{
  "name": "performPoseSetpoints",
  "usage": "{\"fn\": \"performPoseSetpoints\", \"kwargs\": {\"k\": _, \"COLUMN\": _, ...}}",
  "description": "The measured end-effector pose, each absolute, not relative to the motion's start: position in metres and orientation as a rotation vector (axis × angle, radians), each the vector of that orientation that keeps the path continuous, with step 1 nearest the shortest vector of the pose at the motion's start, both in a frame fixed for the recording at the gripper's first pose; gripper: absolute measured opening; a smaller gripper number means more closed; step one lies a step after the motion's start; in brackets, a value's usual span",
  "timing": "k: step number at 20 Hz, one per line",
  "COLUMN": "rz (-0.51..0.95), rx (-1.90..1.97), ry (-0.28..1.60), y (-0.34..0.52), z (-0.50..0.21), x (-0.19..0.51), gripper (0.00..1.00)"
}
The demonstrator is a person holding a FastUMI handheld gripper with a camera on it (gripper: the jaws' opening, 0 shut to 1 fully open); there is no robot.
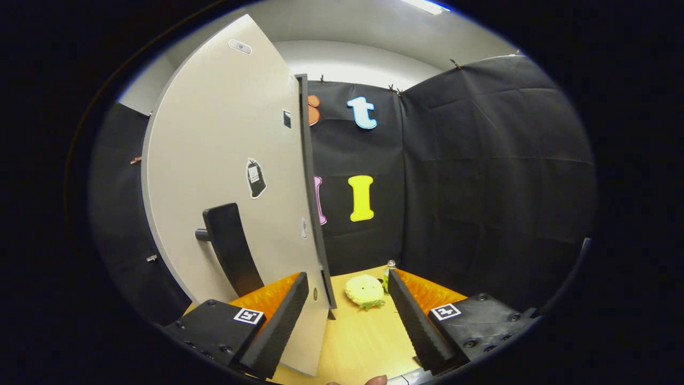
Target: Open the shoe cabinet door, grab the shoes and put them into the shoe cabinet, then close the shoe cabinet door.
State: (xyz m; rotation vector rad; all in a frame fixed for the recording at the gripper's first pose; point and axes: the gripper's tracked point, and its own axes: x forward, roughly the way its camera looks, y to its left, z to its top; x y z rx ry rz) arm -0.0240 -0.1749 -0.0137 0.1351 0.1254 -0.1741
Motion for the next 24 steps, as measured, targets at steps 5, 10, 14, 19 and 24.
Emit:
{"fn": "performPoseSetpoints", "kwargs": {"k": 5, "rz": -0.087, "rx": 0.160, "ry": 0.129, "y": -0.104, "z": -0.017, "x": 0.000, "gripper": 0.97}}
{"fn": "performPoseSetpoints", "kwargs": {"k": 10, "rz": 0.017, "rx": 0.160, "ry": 0.149, "y": -0.032, "z": -0.023, "x": 0.035, "gripper": 0.98}}
{"fn": "performPoseSetpoints", "kwargs": {"k": 14, "rz": 0.063, "rx": 0.184, "ry": 0.134, "y": 0.001, "z": -0.013, "x": 0.046, "gripper": 0.98}}
{"fn": "performPoseSetpoints", "kwargs": {"k": 19, "rz": 0.070, "rx": 0.167, "ry": 0.129, "y": 0.005, "z": -0.012, "x": 0.048, "gripper": 0.98}}
{"fn": "performPoseSetpoints", "kwargs": {"k": 24, "rz": 0.053, "rx": 0.155, "ry": 0.124, "y": 0.004, "z": -0.014, "x": 0.050, "gripper": 0.98}}
